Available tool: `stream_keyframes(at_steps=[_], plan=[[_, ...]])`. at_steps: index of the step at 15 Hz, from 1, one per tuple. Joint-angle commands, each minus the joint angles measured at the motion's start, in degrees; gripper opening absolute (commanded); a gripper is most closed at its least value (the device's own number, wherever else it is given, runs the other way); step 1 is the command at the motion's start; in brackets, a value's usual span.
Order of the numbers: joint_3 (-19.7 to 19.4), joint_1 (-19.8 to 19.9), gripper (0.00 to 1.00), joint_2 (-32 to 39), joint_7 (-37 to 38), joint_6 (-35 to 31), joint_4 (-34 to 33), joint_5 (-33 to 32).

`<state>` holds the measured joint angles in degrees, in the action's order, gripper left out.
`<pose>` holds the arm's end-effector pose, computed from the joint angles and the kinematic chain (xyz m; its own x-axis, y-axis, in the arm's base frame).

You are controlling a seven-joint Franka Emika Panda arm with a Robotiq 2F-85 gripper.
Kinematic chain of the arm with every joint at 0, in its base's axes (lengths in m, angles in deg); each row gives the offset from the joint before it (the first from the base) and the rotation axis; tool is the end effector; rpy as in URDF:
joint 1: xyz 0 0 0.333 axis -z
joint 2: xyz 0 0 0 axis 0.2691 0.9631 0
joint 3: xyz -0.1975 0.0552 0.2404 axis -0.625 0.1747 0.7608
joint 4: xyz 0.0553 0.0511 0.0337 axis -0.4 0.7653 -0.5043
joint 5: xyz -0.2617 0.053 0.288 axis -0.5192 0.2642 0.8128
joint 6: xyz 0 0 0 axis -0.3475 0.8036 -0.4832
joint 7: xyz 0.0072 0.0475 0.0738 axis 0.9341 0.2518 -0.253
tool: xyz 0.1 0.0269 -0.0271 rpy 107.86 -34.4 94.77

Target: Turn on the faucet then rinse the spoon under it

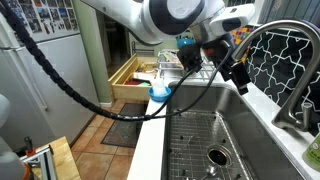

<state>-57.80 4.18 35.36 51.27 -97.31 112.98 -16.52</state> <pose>0.5083 -0.2487 0.5137 0.6439 -0.5066 0.5733 -0.6437 -0.7638 0.0481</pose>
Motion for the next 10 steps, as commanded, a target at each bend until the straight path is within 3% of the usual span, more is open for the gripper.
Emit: stream_keyframes(at_steps=[1,4,10], plan=[[-1.51,-1.64,1.0,-0.14,-0.1,0.12,-0.14,-0.03],[-1.81,-1.74,1.0,0.57,-1.82,-1.48,-0.24,0.74],[-5.03,-2.58,1.0,7.96,-24.07,-12.95,-3.17,2.14]])
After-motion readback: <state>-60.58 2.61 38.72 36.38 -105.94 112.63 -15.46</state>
